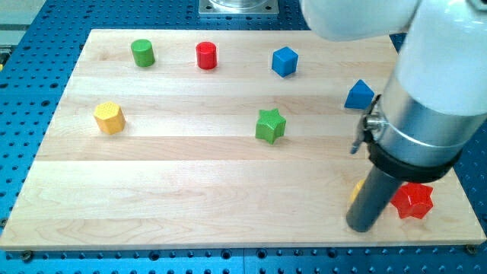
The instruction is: Move the triangle top right to the heart
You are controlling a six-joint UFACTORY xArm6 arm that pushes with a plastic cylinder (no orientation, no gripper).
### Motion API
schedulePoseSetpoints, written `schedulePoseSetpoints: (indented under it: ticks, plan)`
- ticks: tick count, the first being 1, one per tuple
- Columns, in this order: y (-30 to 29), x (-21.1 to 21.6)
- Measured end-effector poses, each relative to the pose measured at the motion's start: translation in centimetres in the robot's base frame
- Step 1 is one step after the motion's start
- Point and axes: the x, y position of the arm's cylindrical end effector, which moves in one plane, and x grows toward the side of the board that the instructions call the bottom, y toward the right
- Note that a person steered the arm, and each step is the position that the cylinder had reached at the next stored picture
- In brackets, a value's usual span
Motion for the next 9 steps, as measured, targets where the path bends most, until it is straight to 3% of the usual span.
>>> schedulePoseSetpoints:
  ticks: [1,2,3,6,7,8,9]
  plan:
    - [-1.6,0.2]
    - [-6.8,-3.8]
    - [-5.0,-8.9]
    - [13.3,-21.0]
    - [8.3,-23.5]
    - [4.7,-19.9]
    - [3.8,-19.0]
